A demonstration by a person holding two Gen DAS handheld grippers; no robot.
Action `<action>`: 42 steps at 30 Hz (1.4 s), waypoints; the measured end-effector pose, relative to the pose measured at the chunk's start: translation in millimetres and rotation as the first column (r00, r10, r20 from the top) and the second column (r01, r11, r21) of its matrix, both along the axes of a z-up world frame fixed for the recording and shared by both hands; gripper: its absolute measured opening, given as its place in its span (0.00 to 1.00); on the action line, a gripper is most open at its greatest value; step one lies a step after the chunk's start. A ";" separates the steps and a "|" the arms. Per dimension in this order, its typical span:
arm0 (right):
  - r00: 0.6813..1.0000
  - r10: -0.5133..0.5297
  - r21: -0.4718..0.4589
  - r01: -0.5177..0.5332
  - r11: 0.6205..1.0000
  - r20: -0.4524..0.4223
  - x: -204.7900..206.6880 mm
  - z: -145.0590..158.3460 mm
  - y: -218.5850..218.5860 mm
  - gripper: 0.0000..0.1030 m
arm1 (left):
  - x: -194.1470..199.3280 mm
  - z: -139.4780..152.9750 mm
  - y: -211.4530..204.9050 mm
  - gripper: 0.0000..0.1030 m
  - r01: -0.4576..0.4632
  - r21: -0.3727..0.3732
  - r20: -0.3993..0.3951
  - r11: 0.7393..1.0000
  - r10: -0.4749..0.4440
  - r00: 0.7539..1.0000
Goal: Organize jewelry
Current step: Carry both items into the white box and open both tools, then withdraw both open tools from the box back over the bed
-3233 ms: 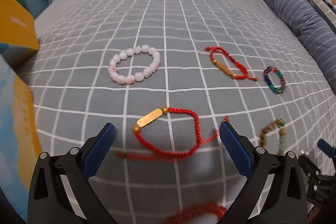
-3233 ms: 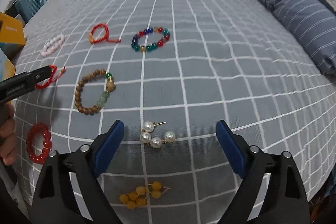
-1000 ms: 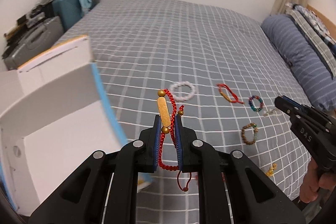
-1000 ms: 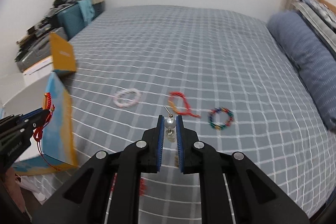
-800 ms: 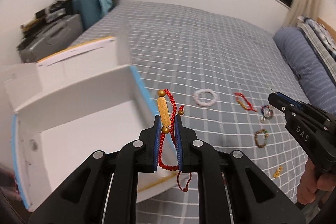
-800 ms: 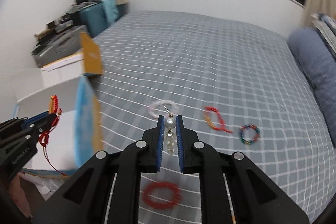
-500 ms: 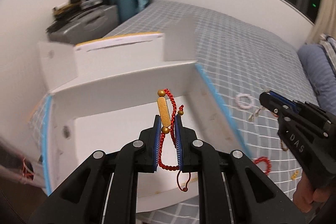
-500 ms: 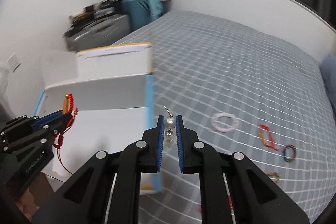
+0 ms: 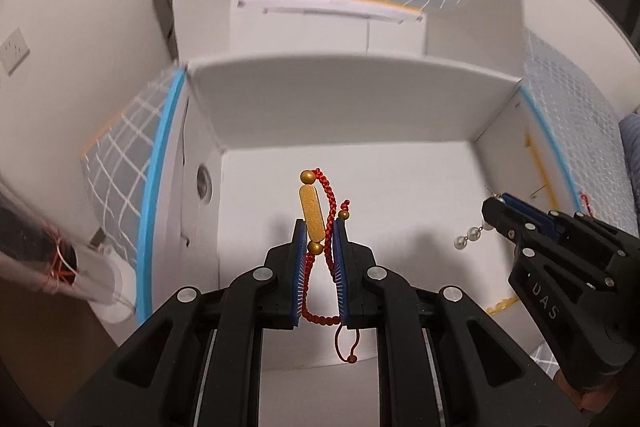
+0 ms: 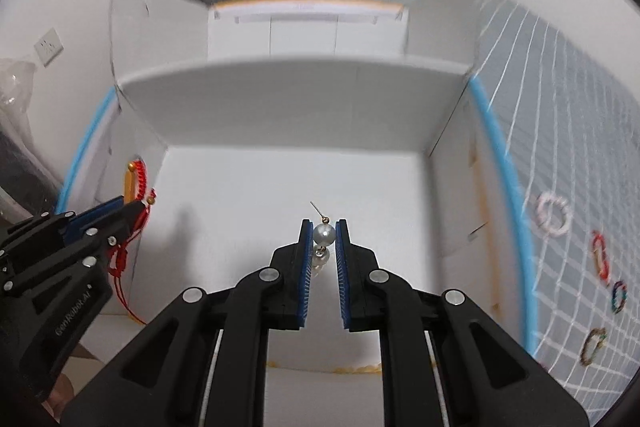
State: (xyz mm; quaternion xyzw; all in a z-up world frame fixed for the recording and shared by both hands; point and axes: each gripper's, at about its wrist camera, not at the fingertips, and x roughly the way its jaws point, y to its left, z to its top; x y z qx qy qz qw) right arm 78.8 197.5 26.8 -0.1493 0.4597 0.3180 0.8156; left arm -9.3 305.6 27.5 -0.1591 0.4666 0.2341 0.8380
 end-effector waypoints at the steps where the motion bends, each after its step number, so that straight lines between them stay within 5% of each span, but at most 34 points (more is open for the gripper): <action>1: 1.000 -0.007 -0.016 0.007 1.000 -0.023 1.7 -6.5 2.6 0.10 | -0.9 -3.7 1.1 0.12 -0.002 -0.008 -0.010 1.000 0.002 1.000; 10: 0.993 -0.035 -0.080 0.026 0.996 -0.117 9.0 -33.4 4.2 0.10 | 1.3 -32.7 13.3 0.12 -0.018 -0.070 -0.085 0.997 0.012 0.996; 20: 0.996 -0.034 -0.074 0.027 0.997 -0.086 11.2 -30.4 5.6 0.13 | -1.3 -26.1 13.2 0.21 -0.029 -0.040 -0.074 0.999 0.026 0.997; 24: 0.998 -0.027 -0.046 0.025 0.999 -0.049 6.6 -17.2 0.8 0.34 | -5.0 -13.3 9.9 0.49 -0.036 -0.012 -0.042 0.999 0.036 0.998; 32: 0.994 -0.057 0.036 0.054 0.998 0.095 -0.1 25.2 -24.1 0.74 | -13.9 23.8 -3.4 0.75 -0.035 0.067 0.040 0.997 0.032 0.999; 42: 0.970 -0.149 0.096 0.133 0.986 0.190 9.0 63.5 -82.7 0.87 | 1.5 62.1 -52.2 0.95 0.025 0.123 0.166 0.992 -0.045 0.985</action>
